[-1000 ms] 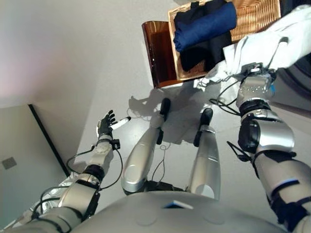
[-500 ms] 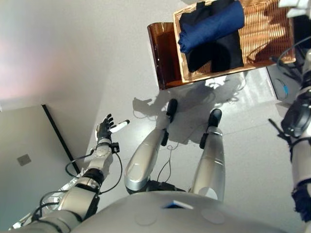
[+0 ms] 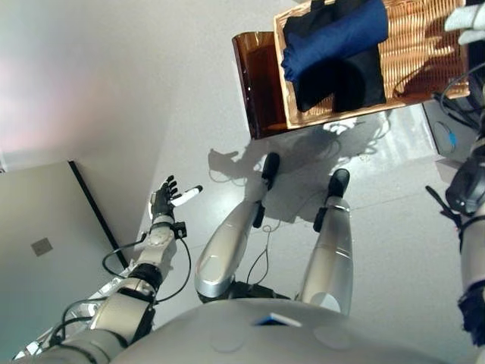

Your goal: Pick up the clothes and place them into the washing machine

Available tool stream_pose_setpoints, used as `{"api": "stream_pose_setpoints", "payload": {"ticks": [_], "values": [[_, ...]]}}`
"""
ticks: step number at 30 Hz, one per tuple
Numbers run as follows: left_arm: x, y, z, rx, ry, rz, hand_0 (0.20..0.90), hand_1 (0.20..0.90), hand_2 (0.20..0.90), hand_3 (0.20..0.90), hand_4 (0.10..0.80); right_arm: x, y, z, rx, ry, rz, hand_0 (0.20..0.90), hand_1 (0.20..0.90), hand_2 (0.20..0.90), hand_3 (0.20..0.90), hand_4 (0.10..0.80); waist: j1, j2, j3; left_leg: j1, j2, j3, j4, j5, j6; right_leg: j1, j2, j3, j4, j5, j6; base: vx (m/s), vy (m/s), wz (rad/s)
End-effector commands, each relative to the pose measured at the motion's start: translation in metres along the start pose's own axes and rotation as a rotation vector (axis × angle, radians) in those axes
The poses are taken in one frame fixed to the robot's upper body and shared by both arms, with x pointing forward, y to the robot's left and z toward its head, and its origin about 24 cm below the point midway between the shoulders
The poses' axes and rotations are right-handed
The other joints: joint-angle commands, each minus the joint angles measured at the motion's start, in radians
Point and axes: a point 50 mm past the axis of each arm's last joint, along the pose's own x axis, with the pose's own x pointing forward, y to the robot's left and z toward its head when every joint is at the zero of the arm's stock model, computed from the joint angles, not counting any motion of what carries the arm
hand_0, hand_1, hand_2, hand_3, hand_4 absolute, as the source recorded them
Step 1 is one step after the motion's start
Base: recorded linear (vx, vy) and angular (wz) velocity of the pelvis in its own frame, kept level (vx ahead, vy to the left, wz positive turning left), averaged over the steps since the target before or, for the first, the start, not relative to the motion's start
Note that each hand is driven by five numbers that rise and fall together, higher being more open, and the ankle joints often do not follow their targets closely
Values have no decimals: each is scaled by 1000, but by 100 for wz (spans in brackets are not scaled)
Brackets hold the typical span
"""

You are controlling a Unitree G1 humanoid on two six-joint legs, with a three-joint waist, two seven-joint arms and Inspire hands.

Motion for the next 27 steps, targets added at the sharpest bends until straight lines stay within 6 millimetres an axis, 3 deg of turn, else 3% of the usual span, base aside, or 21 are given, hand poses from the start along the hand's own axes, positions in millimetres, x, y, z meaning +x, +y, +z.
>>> {"api": "stream_pose_setpoints", "payload": {"ticks": [1, 8, 15, 20, 23, 27], "values": [[0, 26, -7, 15, 6, 127, 900, 900, 900, 900, 800, -7, 50, 80, 61, -334, 260, 200, 200, 200, 200, 300, -41, 14, -57, 11, -43, 15, 86, -113, -40, 103, 59, 10, -142, 40, -30, -17, 2, -5], [1, 20, -4, -4, -5, 116, 900, 900, 900, 900, 800, -14, 39, 36, 39, -204, 265, 200, 200, 200, 200, 300, -44, 20, -48, -18, -45, 26, 114, -120, -39, 73, 61, 23, -119, 41, -35, -53, 14, -6], [-1, 22, -9, 1, 12, 112, 900, 900, 900, 900, 800, -19, 41, 22, 77, -134, 293, 200, 200, 200, 200, 300, -33, 44, -52, -34, -47, 36, 120, -128, -38, 56, 56, 33, -111, 29, -35, -11, 21, -7], [-1, 22, -7, -9, 2, 101, 900, 900, 900, 900, 800, -19, 51, 39, 227, -139, 333, 200, 200, 200, 200, 300, -21, 74, -60, -40, -57, 35, 121, -120, -46, 40, 47, 38, -89, 18, -36, 0, 6, 0], [0, 23, -2, -28, -17, 96, 900, 900, 900, 900, 800, -23, 62, 65, 401, -179, 353, 200, 200, 200, 200, 300, -10, 110, -70, -32, -64, 33, 105, -106, -52, 32, 41, 47, -61, -5, -40, 10, 26, 5], [1, 35, 3, -64, -40, 138, 900, 900, 900, 900, 800, -32, 80, 105, 494, -289, 424, 200, 200, 200, 200, 300, 6, 158, -86, -23, -88, 34, 101, -96, -58, 3, 28, 59, -1, -36, -46, -1, 29, 13]]}}
